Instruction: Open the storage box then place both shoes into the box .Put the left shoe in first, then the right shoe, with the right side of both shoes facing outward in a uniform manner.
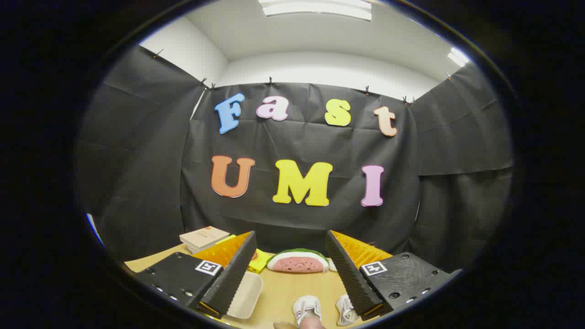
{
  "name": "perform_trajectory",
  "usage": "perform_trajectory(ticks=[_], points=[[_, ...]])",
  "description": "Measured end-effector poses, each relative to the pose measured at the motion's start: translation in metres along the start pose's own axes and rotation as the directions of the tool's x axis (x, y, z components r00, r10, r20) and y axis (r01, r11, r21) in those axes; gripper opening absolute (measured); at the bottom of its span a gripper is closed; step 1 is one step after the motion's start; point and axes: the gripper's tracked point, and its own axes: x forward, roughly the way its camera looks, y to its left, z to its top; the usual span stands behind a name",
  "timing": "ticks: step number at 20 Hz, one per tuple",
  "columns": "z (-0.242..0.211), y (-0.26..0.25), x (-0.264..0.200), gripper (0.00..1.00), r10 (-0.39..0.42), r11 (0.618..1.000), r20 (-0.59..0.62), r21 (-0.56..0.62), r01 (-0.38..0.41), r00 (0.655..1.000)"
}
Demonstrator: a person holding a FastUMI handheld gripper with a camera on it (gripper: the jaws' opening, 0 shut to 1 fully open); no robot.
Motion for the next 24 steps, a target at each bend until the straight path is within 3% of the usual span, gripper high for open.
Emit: perform_trajectory(ticks=[15,24], points=[[0.003,-0.006,-0.001,0.95,0.032,0.999,0.004,0.011,-0.032,0.999],[-0.018,-0.016,0.001,0.95,0.068,0.997,-0.039,0.026,-0.067,0.997]])
